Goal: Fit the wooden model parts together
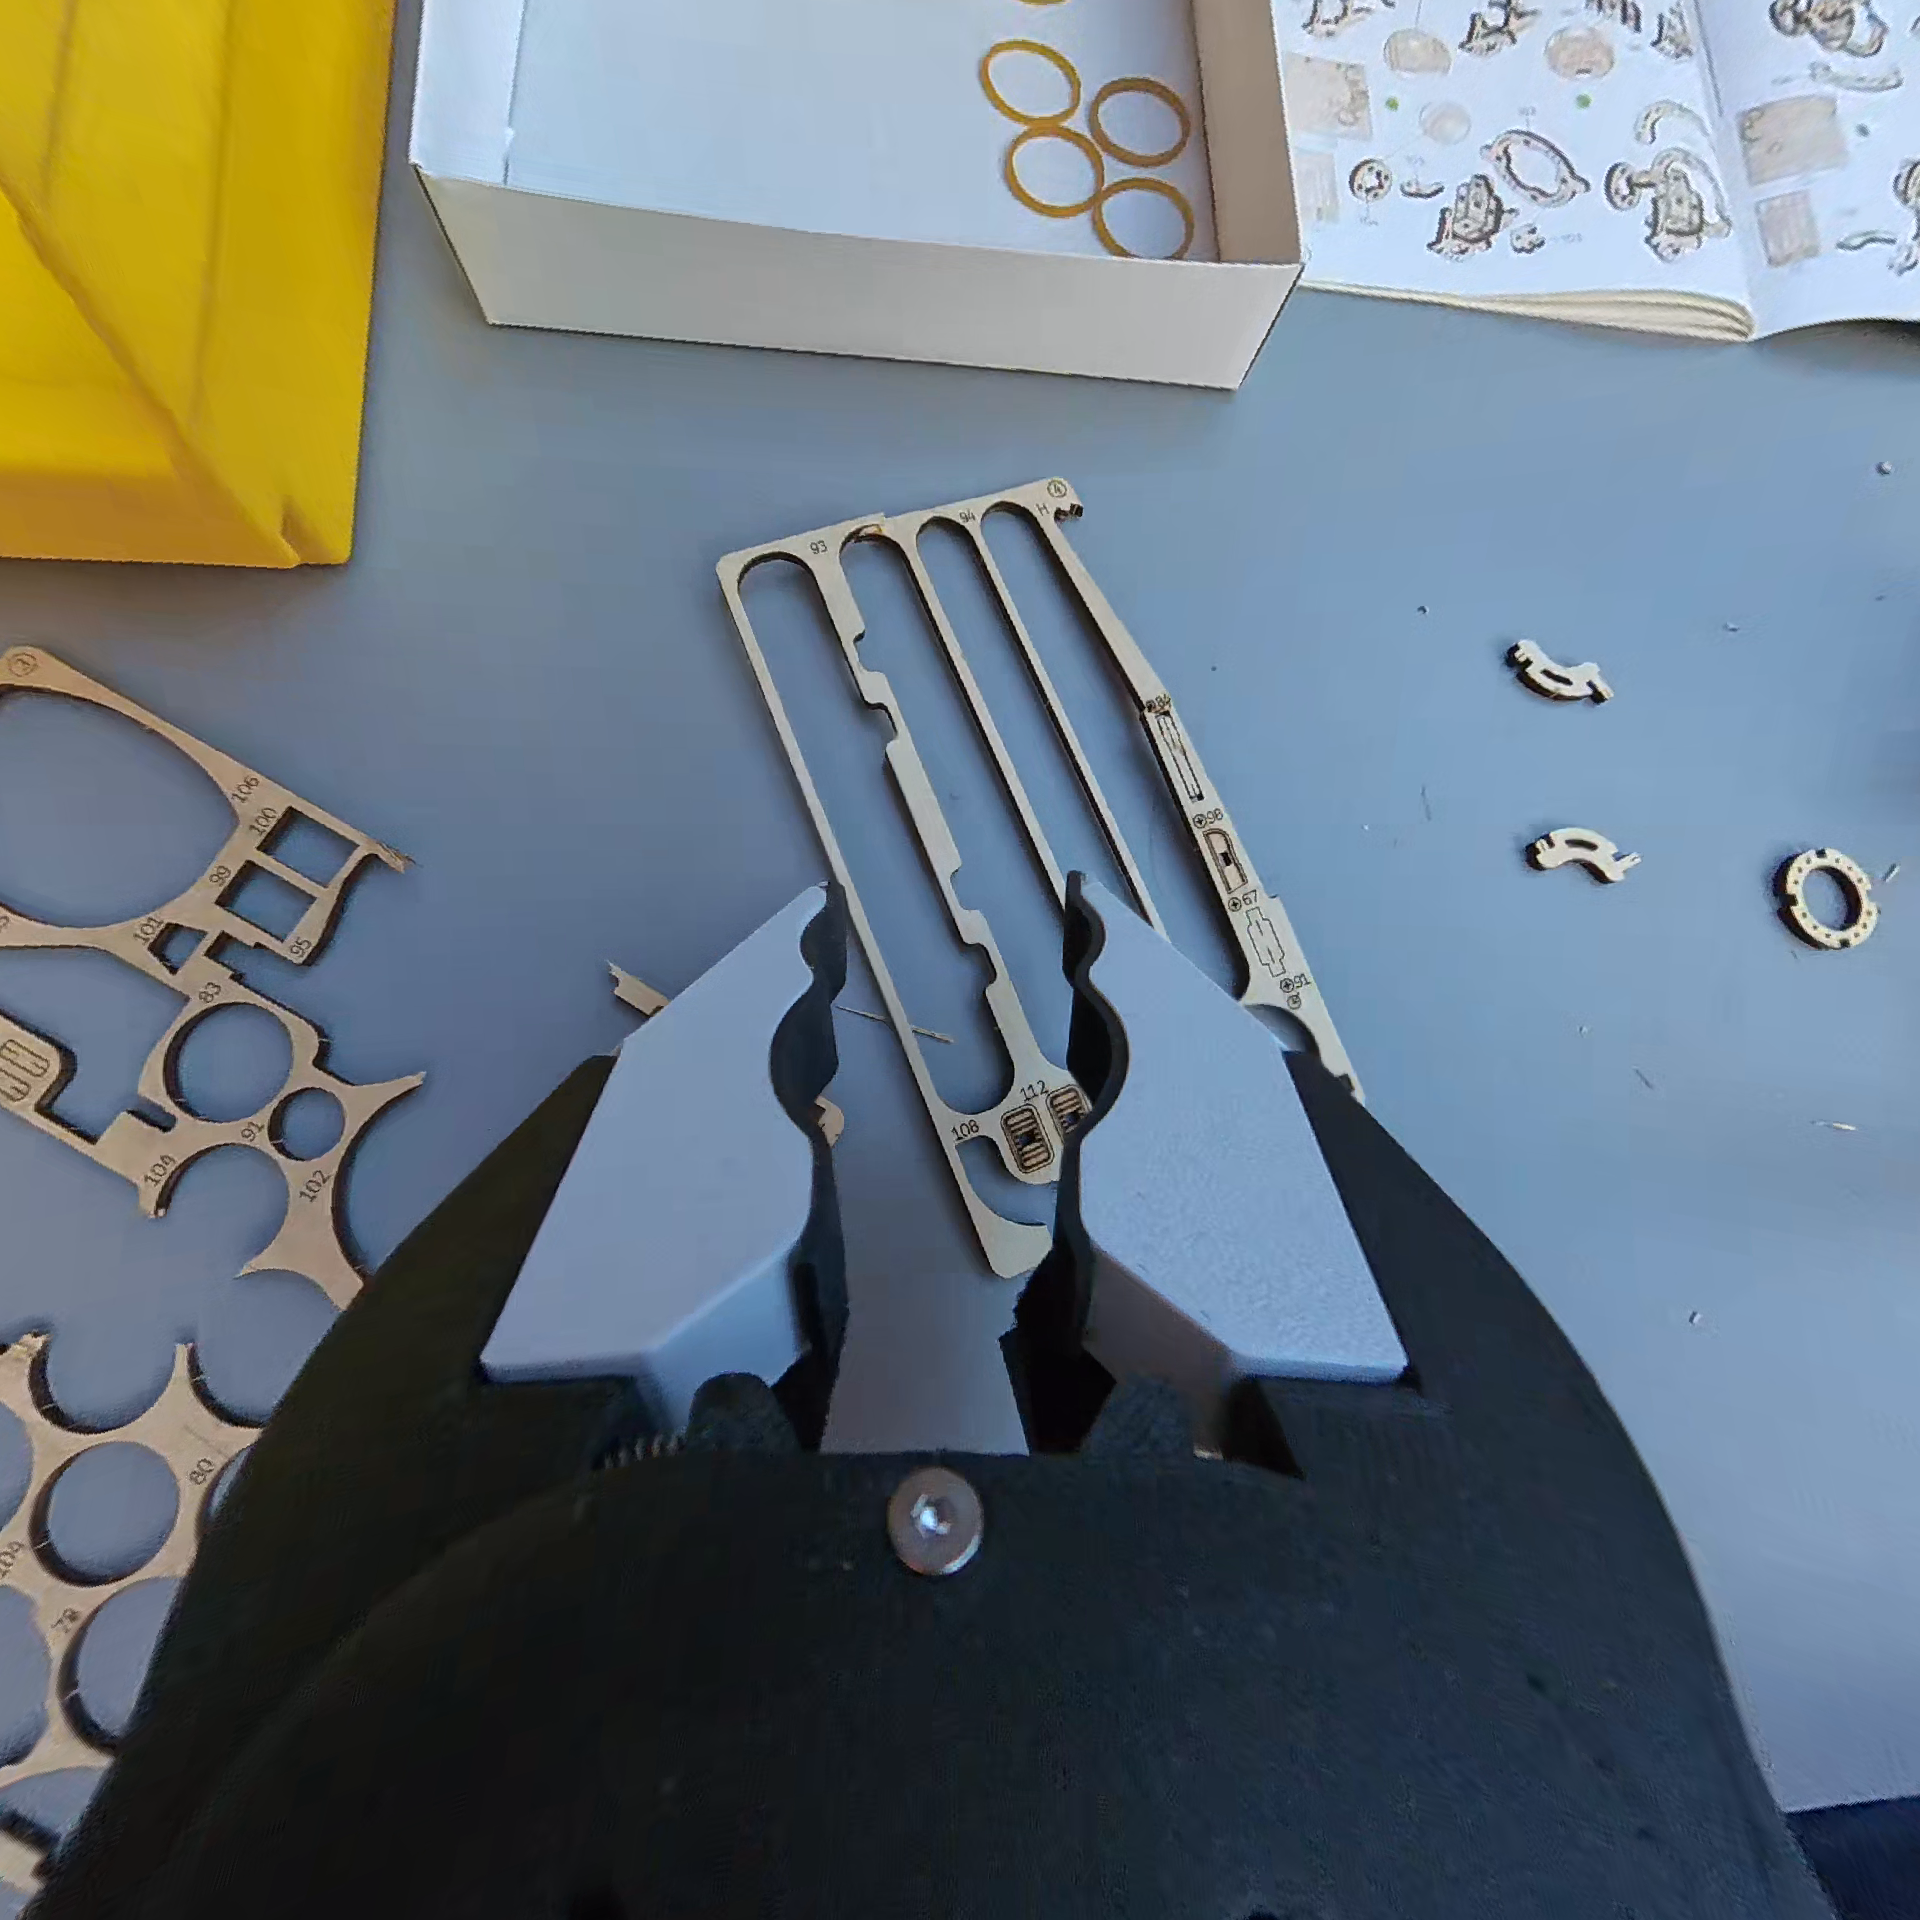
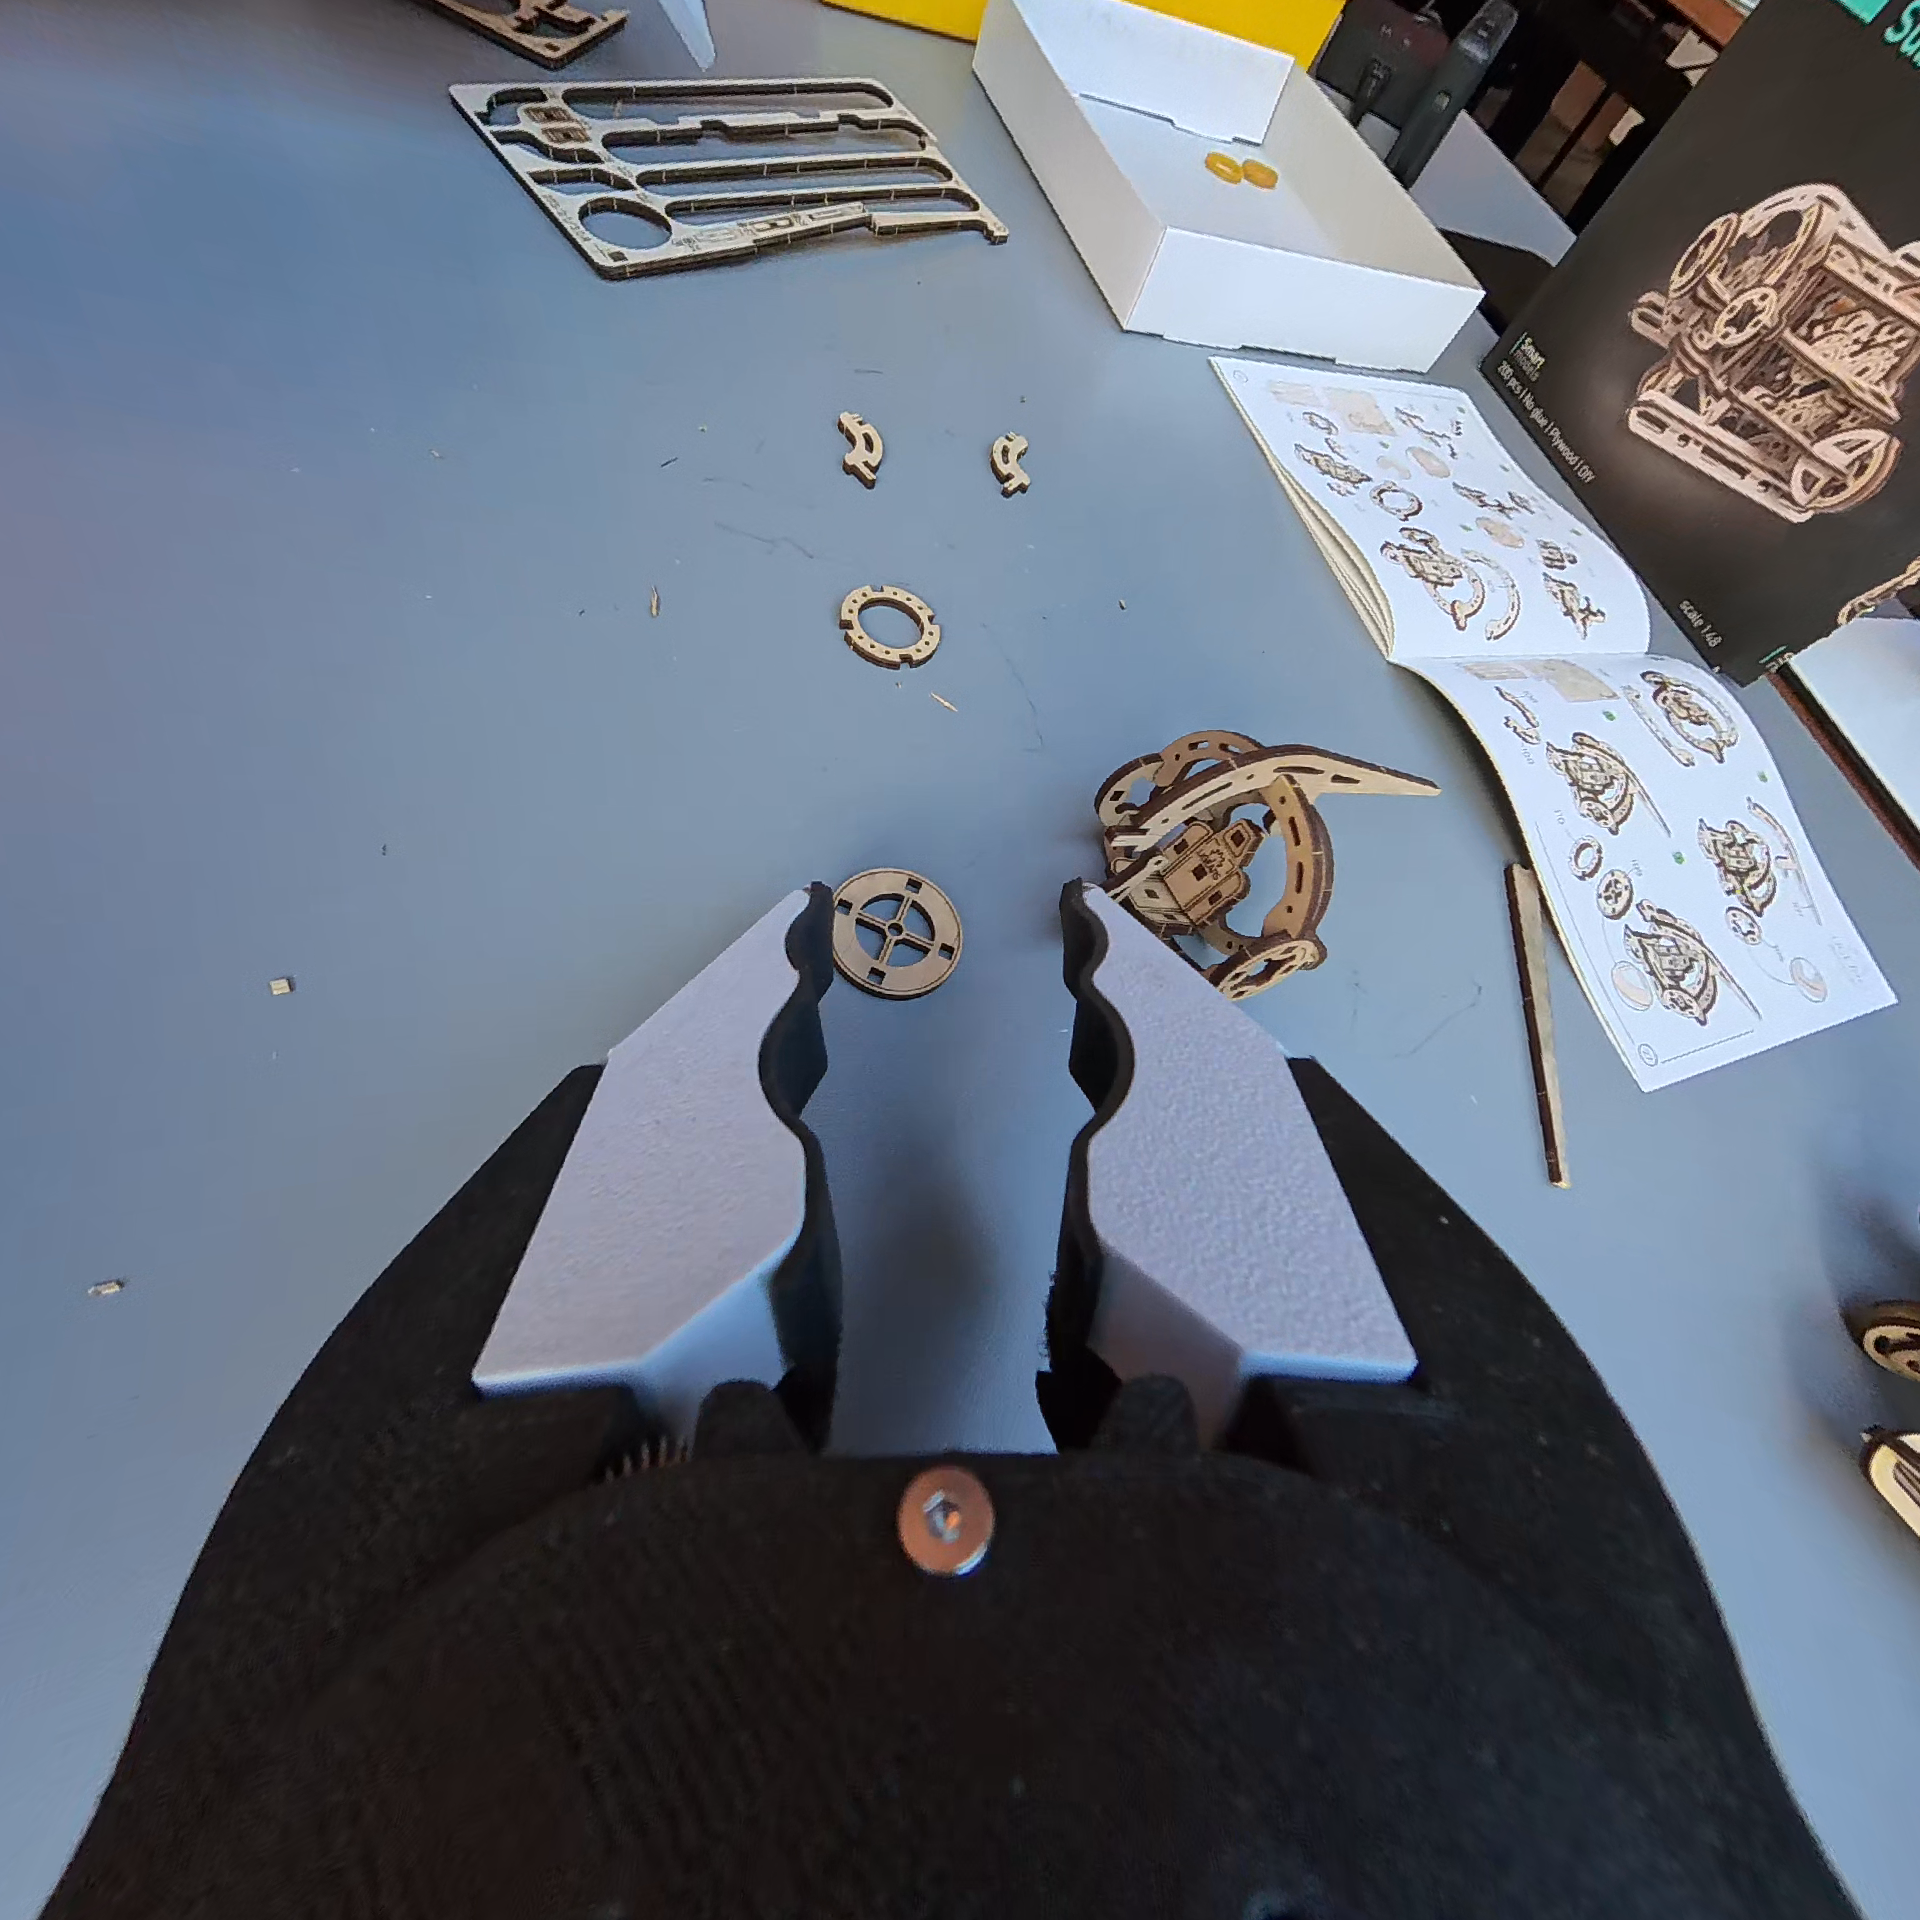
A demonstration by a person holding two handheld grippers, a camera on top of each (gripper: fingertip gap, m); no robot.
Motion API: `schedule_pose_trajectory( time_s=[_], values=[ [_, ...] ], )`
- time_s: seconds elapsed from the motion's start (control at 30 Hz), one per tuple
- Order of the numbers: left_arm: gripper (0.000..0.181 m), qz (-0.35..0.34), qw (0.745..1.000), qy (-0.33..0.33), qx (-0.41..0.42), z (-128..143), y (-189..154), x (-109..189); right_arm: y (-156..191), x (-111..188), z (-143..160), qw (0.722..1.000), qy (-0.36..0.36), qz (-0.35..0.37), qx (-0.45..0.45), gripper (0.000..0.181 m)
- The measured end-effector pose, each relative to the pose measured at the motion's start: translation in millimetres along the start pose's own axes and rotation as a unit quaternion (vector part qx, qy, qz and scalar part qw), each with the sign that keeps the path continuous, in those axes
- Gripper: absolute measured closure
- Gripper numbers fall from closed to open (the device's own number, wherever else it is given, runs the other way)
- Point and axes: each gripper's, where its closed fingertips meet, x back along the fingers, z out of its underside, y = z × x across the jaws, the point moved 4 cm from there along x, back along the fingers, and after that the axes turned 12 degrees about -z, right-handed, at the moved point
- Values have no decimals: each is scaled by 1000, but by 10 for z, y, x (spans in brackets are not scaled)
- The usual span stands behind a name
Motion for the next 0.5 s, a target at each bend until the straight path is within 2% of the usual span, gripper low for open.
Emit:
schedule_pose_trajectory(
  time_s=[0.03,0.2,0.5],
  values=[
    [141,-2,1000,2,-7,8,-11,-12,1,0,0,1000,0,0,0,138],
    [143,-17,999,24,-38,101,-32,-99,13,-3,-6,1000,0,0,8,138],
    [150,-33,998,4,-50,46,11,-77,17,2,-10,1000,-2,-1,8,139]
  ],
)
